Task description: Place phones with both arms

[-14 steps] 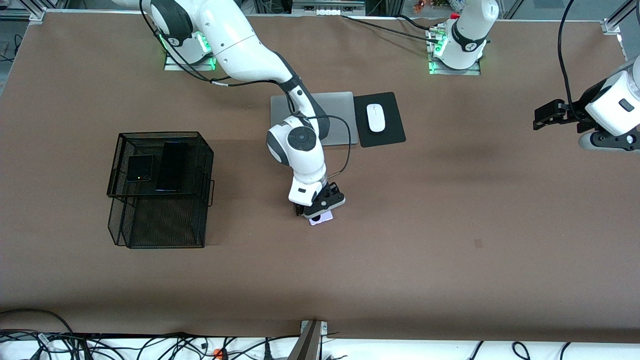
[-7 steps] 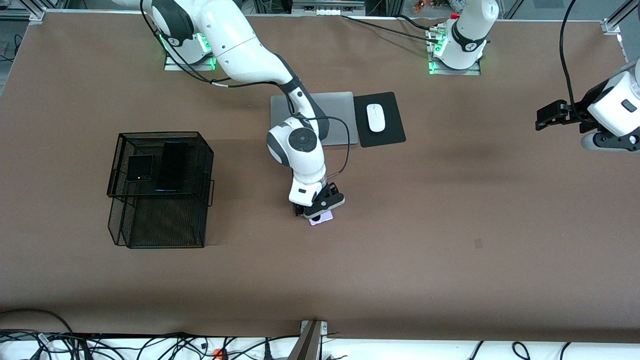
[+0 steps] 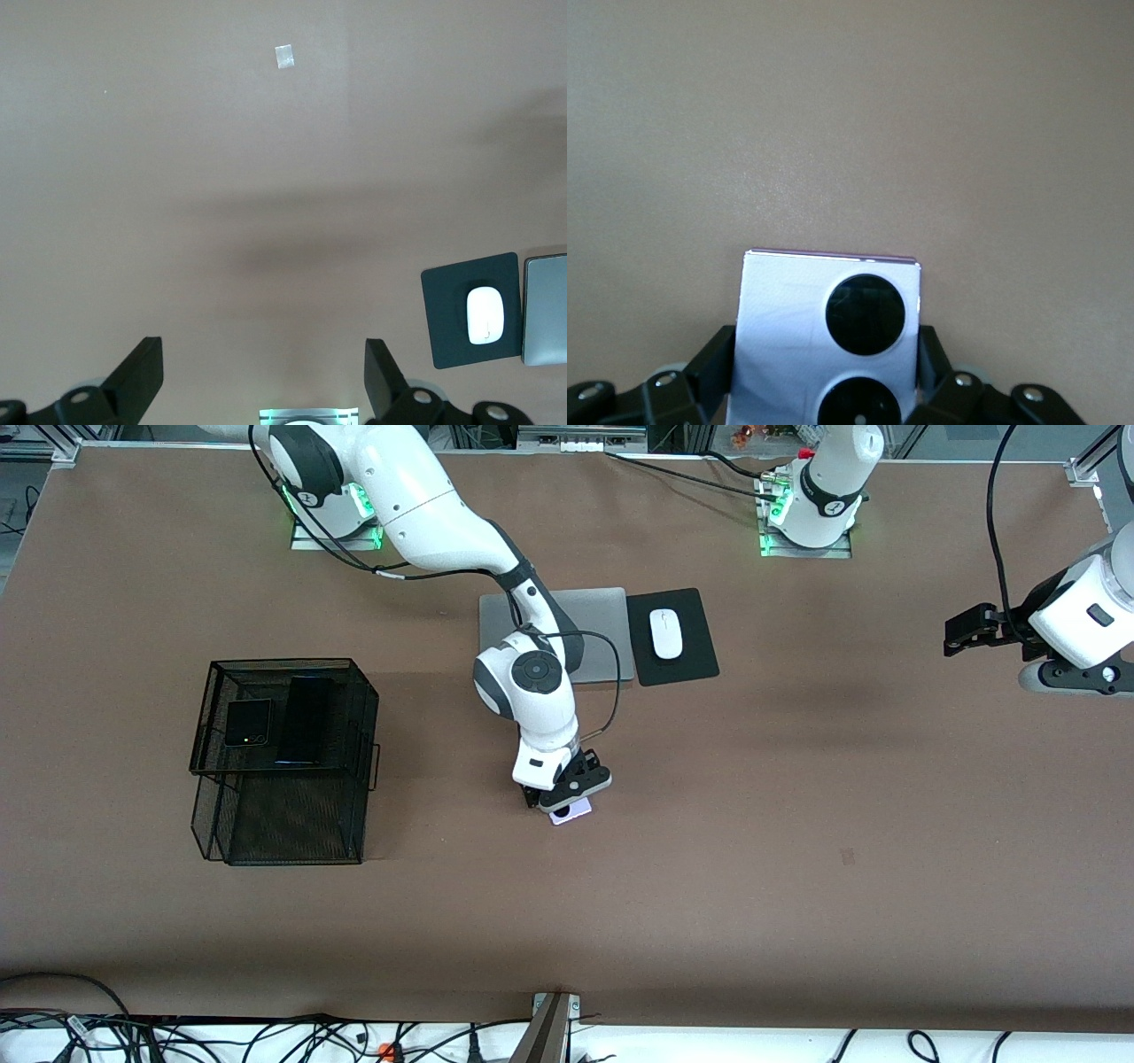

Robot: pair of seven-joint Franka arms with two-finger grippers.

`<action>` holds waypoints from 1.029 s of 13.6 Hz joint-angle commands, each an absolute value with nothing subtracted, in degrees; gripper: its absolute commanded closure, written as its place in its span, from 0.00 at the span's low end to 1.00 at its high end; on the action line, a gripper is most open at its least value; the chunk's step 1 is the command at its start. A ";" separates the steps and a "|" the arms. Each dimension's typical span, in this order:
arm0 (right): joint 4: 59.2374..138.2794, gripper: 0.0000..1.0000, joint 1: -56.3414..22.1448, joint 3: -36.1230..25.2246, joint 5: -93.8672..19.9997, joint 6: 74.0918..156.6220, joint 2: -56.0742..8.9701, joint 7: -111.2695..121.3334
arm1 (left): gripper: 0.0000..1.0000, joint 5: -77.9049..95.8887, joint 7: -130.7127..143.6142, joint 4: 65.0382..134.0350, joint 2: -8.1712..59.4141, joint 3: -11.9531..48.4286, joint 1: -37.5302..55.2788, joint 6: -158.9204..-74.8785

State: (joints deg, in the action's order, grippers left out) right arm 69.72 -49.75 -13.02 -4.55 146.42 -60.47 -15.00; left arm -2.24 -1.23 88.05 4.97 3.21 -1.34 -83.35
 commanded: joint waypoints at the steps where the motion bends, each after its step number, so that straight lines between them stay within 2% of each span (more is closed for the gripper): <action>1: 69.26 0.92 -49.92 -13.53 -3.95 146.69 -60.74 -14.59 | 0.00 -3.52 -1.32 88.68 4.31 3.25 -0.97 -84.02; 4: 69.26 0.93 -49.92 -13.71 -4.13 146.08 -59.94 -14.59 | 0.00 -3.43 -1.23 88.68 4.31 4.30 -0.79 -83.76; 7: 69.43 0.93 -49.48 -14.32 -4.31 141.43 -57.06 -14.85 | 0.00 -3.52 -1.49 88.68 4.39 4.48 -0.88 -83.67; 11: 69.52 0.90 -44.58 -16.61 -4.66 126.95 -47.75 -14.42 | 0.00 -3.52 -1.49 88.68 4.57 4.48 -0.88 -83.58; 14: 69.52 0.90 -39.48 -16.61 -4.66 119.73 -43.43 -10.21 | 0.00 -3.52 -1.58 88.68 4.48 4.48 -0.88 -83.32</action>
